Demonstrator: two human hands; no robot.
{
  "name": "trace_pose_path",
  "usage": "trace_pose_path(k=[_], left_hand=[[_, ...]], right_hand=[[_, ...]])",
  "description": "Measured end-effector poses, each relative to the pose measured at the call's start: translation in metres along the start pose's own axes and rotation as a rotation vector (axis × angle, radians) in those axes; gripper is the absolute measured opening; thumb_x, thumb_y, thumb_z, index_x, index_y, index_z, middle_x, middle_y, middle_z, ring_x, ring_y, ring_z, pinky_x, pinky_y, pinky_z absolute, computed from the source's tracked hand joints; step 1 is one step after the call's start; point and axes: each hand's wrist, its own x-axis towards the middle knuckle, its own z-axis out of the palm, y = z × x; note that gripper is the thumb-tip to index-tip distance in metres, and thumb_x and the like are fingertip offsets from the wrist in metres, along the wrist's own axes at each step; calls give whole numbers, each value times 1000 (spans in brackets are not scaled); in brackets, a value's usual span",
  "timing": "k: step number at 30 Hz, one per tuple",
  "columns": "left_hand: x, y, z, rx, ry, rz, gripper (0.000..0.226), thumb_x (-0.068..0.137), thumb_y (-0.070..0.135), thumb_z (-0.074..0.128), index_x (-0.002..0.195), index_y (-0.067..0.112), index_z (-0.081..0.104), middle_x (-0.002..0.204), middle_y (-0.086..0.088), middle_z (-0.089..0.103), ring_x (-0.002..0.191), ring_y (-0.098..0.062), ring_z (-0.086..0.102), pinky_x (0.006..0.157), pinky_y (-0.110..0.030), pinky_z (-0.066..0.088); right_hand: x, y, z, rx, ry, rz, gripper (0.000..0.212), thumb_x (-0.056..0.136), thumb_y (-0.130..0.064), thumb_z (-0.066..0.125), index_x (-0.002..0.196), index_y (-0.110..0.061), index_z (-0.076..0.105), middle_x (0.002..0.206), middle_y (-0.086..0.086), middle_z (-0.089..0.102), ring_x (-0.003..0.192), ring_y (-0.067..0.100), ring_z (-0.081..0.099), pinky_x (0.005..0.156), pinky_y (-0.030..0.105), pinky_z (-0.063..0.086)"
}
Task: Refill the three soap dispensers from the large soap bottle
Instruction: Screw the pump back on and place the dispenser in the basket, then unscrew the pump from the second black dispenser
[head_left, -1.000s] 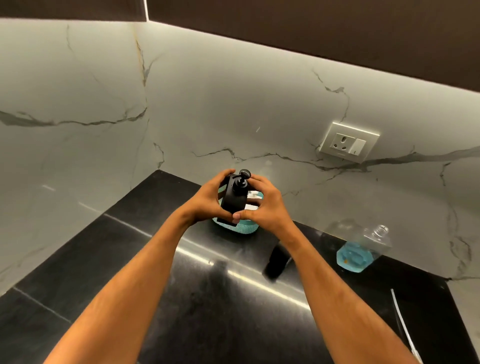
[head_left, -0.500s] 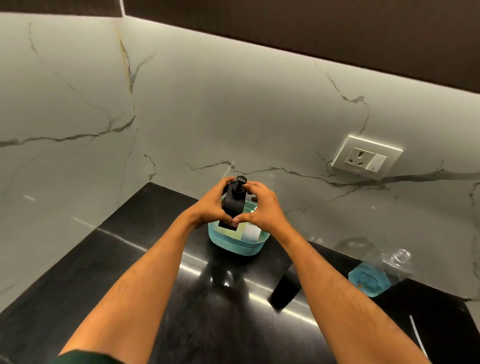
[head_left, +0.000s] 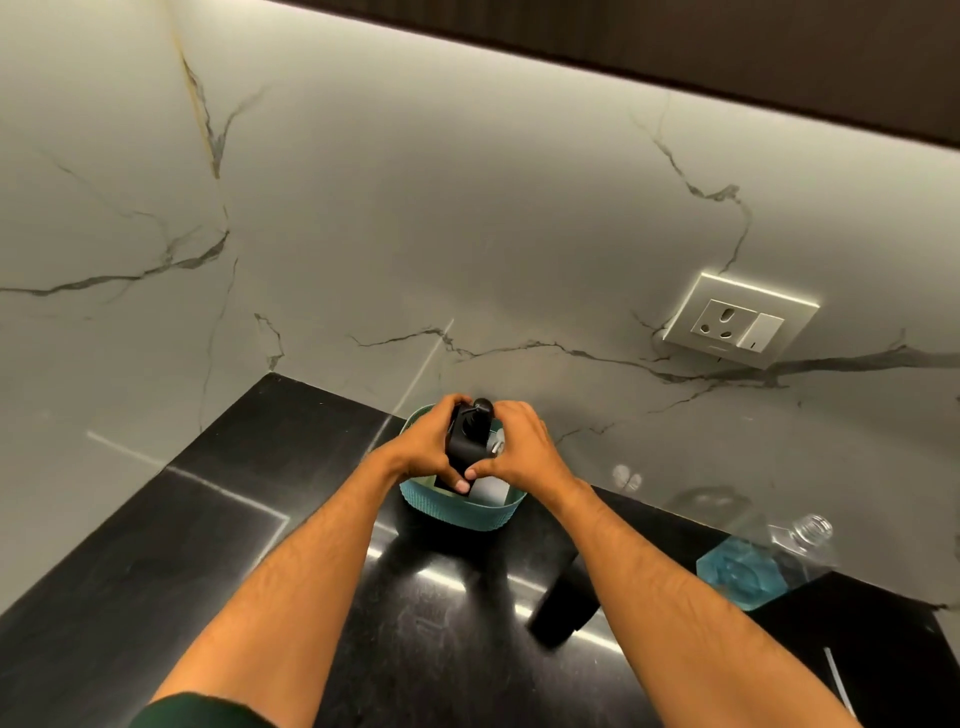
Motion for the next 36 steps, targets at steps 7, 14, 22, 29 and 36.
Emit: trace_pose_path(k=[7, 14, 22, 29, 36], left_hand=[[6, -12, 3, 65, -107, -75, 112, 58, -10, 83, 150, 19, 28, 134, -9, 53, 124, -25, 58, 96, -44, 60], [11, -20, 1, 25, -107, -117, 116, 55, -10, 75, 157, 19, 29, 141, -7, 54, 131, -26, 56, 107, -48, 55], [12, -13, 1, 185, -25, -89, 114, 62, -11, 89, 158, 11, 30, 155, -9, 44, 147, -27, 42, 115, -47, 47], [1, -10, 5, 170, 43, -61, 109, 64, -11, 90, 154, 12, 34, 153, -7, 45, 146, -27, 44, 109, -44, 53], [-24, 6, 12, 210, 294, 9, 114, 64, 6, 95, 158, 9, 31, 158, -9, 41, 147, -25, 40, 115, -28, 36]], right_hand=[[0, 1, 15, -81, -39, 22, 89, 54, -50, 95, 130, -20, 58, 125, 0, 60, 122, 21, 50, 102, 41, 45], [2, -6, 23, -194, -20, 47, 85, 56, -54, 94, 126, -20, 60, 122, -1, 61, 118, 22, 54, 99, 41, 47], [2, -5, 20, -215, -28, 36, 84, 58, -55, 92, 127, -20, 61, 120, 1, 61, 117, 23, 53, 98, 43, 48], [-5, -5, 15, -87, 14, 25, 83, 60, -42, 93, 133, -19, 60, 122, 2, 61, 120, 23, 50, 99, 37, 47], [-17, -9, -12, -38, 137, 11, 92, 65, -43, 93, 143, -14, 54, 136, 2, 58, 129, 22, 46, 105, 32, 40]])
